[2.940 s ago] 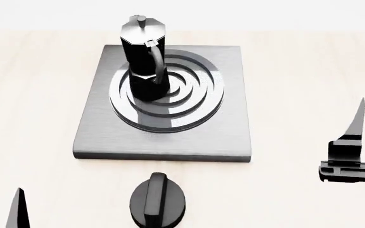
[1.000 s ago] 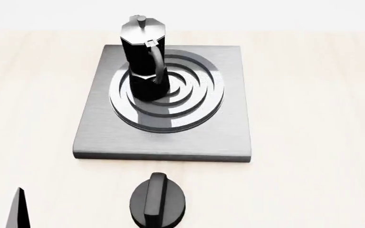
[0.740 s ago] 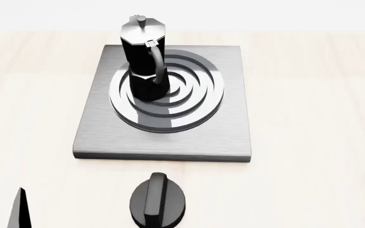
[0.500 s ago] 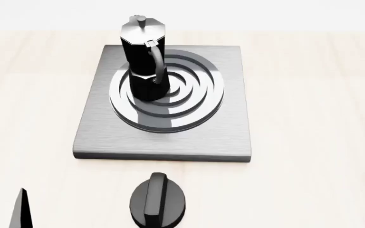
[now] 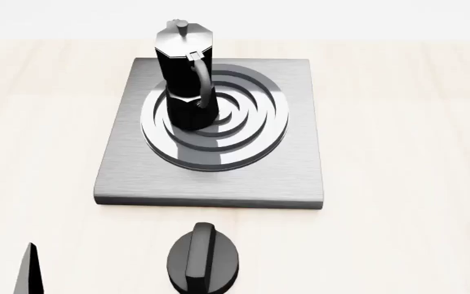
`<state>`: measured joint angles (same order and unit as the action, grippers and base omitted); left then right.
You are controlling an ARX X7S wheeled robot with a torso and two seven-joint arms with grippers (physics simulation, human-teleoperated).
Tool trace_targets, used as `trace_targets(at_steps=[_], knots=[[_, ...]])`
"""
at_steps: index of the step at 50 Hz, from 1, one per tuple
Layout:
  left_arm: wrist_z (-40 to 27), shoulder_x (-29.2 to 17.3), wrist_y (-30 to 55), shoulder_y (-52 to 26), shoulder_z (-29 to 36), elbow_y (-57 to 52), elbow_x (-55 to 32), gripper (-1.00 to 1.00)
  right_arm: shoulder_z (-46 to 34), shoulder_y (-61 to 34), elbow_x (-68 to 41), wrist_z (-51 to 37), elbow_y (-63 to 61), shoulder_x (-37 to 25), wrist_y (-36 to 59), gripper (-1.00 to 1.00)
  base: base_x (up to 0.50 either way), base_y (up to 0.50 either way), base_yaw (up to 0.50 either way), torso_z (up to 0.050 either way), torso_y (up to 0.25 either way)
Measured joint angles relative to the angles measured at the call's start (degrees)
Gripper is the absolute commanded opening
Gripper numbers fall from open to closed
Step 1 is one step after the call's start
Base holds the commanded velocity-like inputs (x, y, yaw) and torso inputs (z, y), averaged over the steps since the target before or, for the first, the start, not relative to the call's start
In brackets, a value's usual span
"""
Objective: Put both moka pots on the stove.
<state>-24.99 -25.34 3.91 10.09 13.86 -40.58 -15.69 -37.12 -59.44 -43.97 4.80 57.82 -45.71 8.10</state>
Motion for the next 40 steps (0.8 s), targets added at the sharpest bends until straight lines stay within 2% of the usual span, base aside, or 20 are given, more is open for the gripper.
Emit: trace_targets(at_steps=[10, 11, 40], knots=[[0.1, 0.0, -0.5, -0.1, 0.2, 0.7, 0.1, 1.0, -0.8, -3.2, 2.4, 1.9, 8.7, 3.6, -3.9, 1.0, 0.0, 0.0, 0.0, 0.0, 0.0], [0.1, 0.0, -0.5, -0.1, 0.2, 0.8, 0.1, 1.0, -0.8, -3.5, 2.6, 2.1, 9.4, 3.9, -4.3, -1.0, 0.0, 0.0, 0.0, 0.0, 0.0], [0.1, -0.1, -1.6, -0.2, 0.6, 1.9, 0.2, 1.0, -1.0, -5.6, 3.5, 3.0, 12.1, 7.3, -7.3, -1.0, 0.0, 0.0, 0.0, 0.0, 0.0]])
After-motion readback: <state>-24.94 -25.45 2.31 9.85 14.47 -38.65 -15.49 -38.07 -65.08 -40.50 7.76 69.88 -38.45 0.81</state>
